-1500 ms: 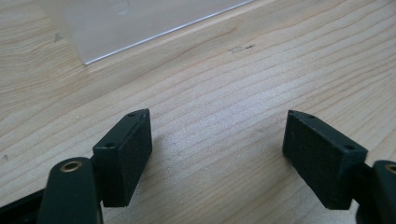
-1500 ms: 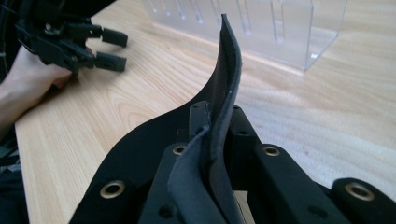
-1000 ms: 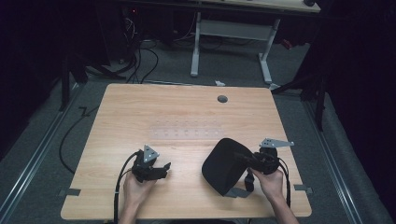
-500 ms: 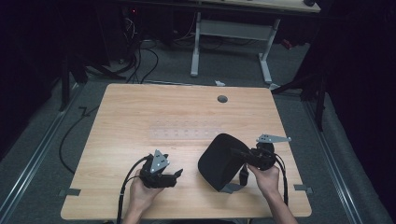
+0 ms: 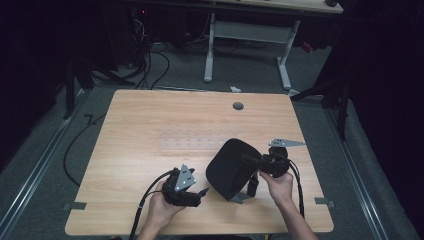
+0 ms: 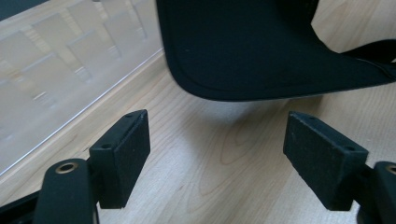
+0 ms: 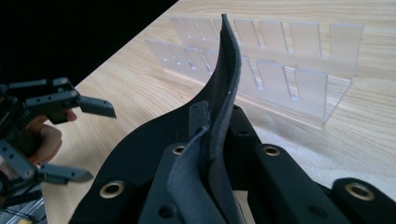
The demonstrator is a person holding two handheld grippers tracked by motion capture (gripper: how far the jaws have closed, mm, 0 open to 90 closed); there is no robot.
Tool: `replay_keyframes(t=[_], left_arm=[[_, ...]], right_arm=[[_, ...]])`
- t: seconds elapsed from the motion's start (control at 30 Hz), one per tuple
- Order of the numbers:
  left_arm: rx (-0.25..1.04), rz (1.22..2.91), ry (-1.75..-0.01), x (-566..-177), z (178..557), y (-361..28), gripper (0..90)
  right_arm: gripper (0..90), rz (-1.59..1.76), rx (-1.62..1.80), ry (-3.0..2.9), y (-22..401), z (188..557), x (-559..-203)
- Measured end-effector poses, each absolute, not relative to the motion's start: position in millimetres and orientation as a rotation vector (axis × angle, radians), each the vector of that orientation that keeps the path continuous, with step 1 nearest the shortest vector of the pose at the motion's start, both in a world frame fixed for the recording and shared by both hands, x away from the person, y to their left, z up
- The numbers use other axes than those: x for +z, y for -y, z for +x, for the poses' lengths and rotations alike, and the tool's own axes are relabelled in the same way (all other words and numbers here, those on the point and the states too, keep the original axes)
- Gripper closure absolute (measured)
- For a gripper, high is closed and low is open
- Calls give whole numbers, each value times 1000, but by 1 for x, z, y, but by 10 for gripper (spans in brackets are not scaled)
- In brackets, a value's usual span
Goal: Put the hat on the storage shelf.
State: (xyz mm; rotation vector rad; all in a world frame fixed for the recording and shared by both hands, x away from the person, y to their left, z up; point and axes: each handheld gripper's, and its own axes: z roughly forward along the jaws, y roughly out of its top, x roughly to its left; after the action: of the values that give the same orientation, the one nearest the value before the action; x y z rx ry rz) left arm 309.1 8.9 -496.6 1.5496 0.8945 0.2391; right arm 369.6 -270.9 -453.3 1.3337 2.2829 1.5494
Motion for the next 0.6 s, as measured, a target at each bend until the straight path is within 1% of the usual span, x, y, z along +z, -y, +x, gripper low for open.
replay_keyframes(t=[0.3, 0.6], left_arm=[[254, 1577, -850, -495, 307, -1, 231], [275, 1580, -833, -495, 307, 3, 234]], right_arm=[[837, 1330, 1533, -2299, 259, 375, -445], [836, 1325, 1514, -2327, 247, 379, -444]])
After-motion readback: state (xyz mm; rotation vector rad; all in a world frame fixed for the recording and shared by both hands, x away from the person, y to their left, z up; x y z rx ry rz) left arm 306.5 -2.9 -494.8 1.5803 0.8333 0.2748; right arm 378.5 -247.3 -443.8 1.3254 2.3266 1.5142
